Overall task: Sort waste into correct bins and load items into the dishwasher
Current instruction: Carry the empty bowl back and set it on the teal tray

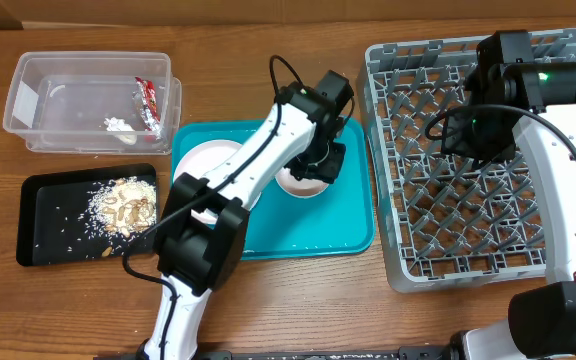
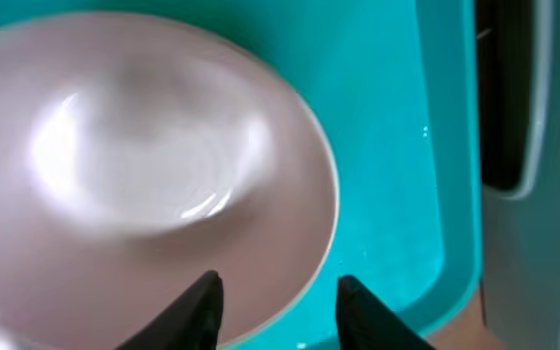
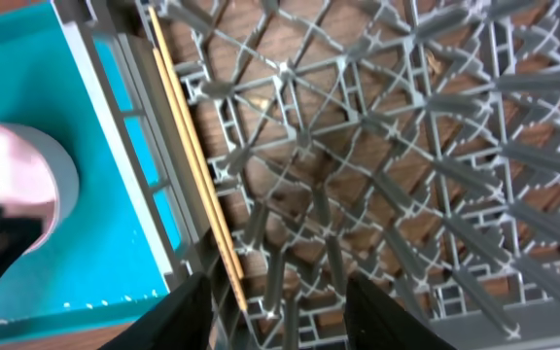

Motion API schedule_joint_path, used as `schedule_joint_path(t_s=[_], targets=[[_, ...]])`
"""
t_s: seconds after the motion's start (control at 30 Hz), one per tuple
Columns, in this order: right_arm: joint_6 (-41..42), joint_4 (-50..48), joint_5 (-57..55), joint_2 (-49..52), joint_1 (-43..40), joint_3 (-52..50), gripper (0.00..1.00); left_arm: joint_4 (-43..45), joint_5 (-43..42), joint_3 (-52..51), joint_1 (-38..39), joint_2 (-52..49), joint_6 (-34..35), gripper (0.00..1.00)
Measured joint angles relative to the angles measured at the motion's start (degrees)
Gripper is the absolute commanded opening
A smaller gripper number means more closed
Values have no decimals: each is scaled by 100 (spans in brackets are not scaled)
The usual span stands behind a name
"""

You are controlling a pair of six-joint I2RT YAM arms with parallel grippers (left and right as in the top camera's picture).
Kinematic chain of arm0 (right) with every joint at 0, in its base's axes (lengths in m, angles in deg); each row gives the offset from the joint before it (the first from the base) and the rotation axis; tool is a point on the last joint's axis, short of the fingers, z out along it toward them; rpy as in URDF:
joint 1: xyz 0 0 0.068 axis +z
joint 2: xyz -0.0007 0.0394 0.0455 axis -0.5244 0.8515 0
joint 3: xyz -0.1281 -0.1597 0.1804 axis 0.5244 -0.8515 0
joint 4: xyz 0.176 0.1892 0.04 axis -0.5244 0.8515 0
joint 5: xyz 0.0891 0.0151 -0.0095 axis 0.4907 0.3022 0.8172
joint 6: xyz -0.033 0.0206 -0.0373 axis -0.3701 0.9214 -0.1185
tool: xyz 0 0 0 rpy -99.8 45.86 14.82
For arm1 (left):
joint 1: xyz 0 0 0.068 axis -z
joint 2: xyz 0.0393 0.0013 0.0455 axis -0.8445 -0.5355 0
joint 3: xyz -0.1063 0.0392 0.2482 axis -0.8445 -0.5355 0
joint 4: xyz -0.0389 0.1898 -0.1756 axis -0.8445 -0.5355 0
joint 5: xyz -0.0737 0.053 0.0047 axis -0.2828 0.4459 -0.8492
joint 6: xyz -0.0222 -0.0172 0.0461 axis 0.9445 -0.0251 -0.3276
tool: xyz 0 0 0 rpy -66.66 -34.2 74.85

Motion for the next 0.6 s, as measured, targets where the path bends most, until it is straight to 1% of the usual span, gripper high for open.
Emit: schedule_joint_path(t_s=[0.1, 0.17, 0.3, 0.4, 0.47, 0.5, 0.57, 0.6], targets=[[-7, -236, 35, 0, 0, 0, 55, -461, 24, 461, -188, 90, 0, 44], [-22, -431, 155, 0, 0, 2, 58, -702, 122, 756, -365, 245, 20, 46], [0, -1003, 844, 0, 0, 118, 63, -1082, 538, 1130, -896, 820, 173, 54], [-17, -1563, 1484, 0, 70, 238, 66, -1261, 841, 1235, -1506, 1392, 341, 56], [-55, -1829, 1740, 0, 201, 260, 67, -1366, 981, 1276, -1934, 1707, 468, 65], [-101, -1926, 1836, 13, 315, 260, 67, -1412, 1029, 1287, -2179, 1838, 529, 71], [-164, -2057, 1974, 66, 570, 269, 67, -1495, 1128, 1300, -2649, 2022, 643, 89], [-184, -2094, 1996, 107, 695, 269, 67, -1526, 1158, 1300, -2835, 2063, 713, 92]])
